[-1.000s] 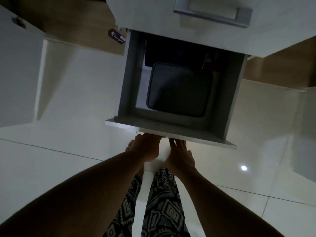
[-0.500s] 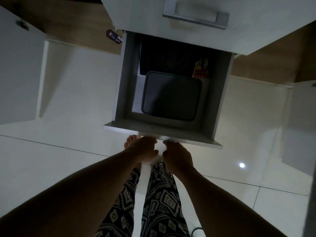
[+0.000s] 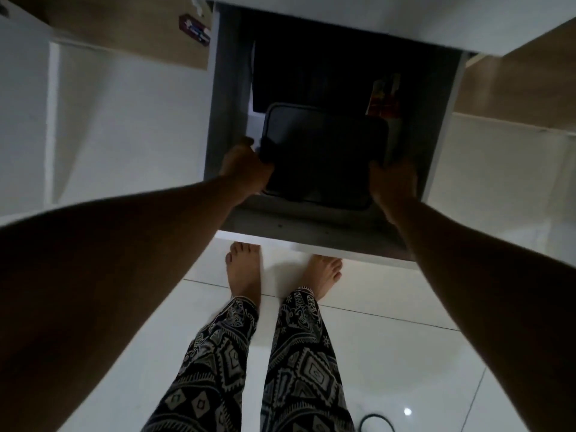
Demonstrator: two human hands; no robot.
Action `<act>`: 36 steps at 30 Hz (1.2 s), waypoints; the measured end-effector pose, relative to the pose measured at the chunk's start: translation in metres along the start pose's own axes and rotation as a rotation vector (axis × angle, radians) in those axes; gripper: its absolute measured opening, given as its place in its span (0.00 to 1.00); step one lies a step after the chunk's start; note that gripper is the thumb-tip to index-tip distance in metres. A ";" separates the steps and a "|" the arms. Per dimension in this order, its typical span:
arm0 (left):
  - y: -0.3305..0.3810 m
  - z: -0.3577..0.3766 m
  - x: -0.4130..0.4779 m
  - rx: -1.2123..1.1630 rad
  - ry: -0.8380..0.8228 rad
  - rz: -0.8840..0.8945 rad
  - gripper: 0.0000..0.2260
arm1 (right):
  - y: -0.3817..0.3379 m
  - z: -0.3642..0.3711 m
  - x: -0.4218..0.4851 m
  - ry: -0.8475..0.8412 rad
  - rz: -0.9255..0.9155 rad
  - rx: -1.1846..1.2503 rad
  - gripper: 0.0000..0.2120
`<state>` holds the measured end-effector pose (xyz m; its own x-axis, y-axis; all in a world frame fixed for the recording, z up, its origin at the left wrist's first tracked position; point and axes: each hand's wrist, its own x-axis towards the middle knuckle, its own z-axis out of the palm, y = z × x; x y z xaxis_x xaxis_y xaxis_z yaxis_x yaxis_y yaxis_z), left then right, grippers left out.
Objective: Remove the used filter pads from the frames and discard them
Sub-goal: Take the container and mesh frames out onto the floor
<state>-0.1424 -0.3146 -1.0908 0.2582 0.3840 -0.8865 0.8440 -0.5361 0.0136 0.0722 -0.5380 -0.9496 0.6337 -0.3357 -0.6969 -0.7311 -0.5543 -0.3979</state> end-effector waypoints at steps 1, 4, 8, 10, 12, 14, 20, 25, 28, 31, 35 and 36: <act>-0.007 0.005 0.021 -0.049 0.064 -0.043 0.12 | -0.002 -0.001 0.012 0.007 0.047 0.081 0.26; -0.012 0.006 0.053 -0.157 0.264 0.119 0.11 | 0.001 0.003 0.037 -0.100 0.217 0.307 0.35; -0.038 0.013 0.064 -0.246 0.101 0.164 0.15 | -0.001 0.006 0.039 -0.187 0.292 0.421 0.38; 0.026 -0.050 0.050 -0.232 0.168 0.225 0.14 | -0.003 0.004 0.035 -0.175 0.329 0.476 0.40; 0.121 -0.150 0.016 -0.165 0.120 0.347 0.12 | -0.007 -0.002 0.026 -0.159 0.323 0.511 0.39; 0.179 -0.183 -0.010 -0.387 -0.165 0.393 0.23 | -0.010 -0.010 0.016 -0.128 0.306 0.537 0.37; 0.037 -0.065 0.007 -0.173 0.217 0.181 0.14 | -0.031 -0.043 -0.022 0.049 0.209 0.476 0.25; -0.024 -0.023 0.034 0.191 0.561 0.399 0.16 | -0.043 -0.060 -0.058 0.156 0.147 0.400 0.25; -0.029 -0.038 0.029 0.062 0.455 0.332 0.21 | -0.042 -0.064 -0.085 0.205 0.089 0.376 0.26; -0.041 -0.030 0.029 -0.153 0.379 0.367 0.19 | -0.032 -0.067 -0.119 0.191 0.036 0.381 0.26; 0.003 -0.124 -0.095 -0.635 0.161 0.233 0.18 | 0.003 -0.069 -0.166 0.206 -0.045 0.341 0.23; 0.031 -0.166 -0.145 -0.743 0.214 0.202 0.23 | 0.016 -0.069 -0.180 0.217 -0.060 0.331 0.22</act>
<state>-0.0757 -0.2616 -0.8853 0.4609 0.5093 -0.7268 0.8440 0.0014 0.5363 -0.0360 -0.5392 -0.7891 0.6905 -0.4829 -0.5385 -0.7106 -0.3143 -0.6295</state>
